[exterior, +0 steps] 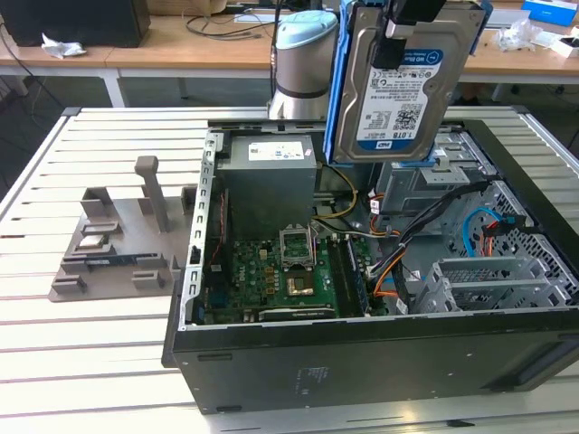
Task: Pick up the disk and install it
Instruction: 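Pick up the disk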
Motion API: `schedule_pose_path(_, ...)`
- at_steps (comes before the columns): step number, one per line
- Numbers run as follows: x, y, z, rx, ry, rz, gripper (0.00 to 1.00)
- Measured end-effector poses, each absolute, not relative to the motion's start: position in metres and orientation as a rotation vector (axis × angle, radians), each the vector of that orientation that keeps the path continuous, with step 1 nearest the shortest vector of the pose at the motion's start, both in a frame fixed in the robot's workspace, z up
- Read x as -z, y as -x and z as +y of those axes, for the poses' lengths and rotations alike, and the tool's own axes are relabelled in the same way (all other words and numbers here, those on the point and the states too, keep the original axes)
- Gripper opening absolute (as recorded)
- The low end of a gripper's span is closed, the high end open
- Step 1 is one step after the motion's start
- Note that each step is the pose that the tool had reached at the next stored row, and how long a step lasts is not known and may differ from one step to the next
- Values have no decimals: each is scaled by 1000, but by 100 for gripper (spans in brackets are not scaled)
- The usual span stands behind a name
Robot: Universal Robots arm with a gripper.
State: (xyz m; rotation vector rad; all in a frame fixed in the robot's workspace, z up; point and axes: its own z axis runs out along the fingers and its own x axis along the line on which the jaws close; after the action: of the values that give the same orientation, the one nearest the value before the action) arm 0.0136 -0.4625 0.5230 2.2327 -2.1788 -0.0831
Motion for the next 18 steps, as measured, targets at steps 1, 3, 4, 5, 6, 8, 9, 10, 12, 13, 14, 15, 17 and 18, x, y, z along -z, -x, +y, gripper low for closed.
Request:
schedule_pose_path(1, -523, -13, -462, 90, -2236, -2182, 36)
schedule_pose_path(3, -523, -12, -462, 105, -2243, -2187, 36)
schedule_pose_path(4, -523, -12, -463, 108, -2244, -2189, 36)
schedule_pose_path(5, -523, -11, -463, 108, -2244, -2189, 36)
schedule_pose_path(6, -523, -11, -464, 108, -2244, -2189, 36)
schedule_pose_path(8, -523, -11, -469, 109, -2245, -2189, 36)
schedule_pose_path(9, -522, -11, -470, 109, -2245, -2189, 36)
schedule_pose_path(10, -522, -11, -471, 109, -2245, -2190, 36)
schedule_pose_path(12, -522, -11, -473, 109, -2245, -2189, 36)
schedule_pose_path(13, -522, -11, -474, 109, -2245, -2189, 36)
schedule_pose_path(14, -522, -11, -475, 109, -2245, -2189, 36)
schedule_pose_path(15, -521, -11, -475, 109, -2245, -2189, 36)
schedule_pose_path(17, -521, -11, -476, 109, -2245, -2189, 36)
schedule_pose_path(18, -521, -11, -477, 109, -2245, -2189, 36)
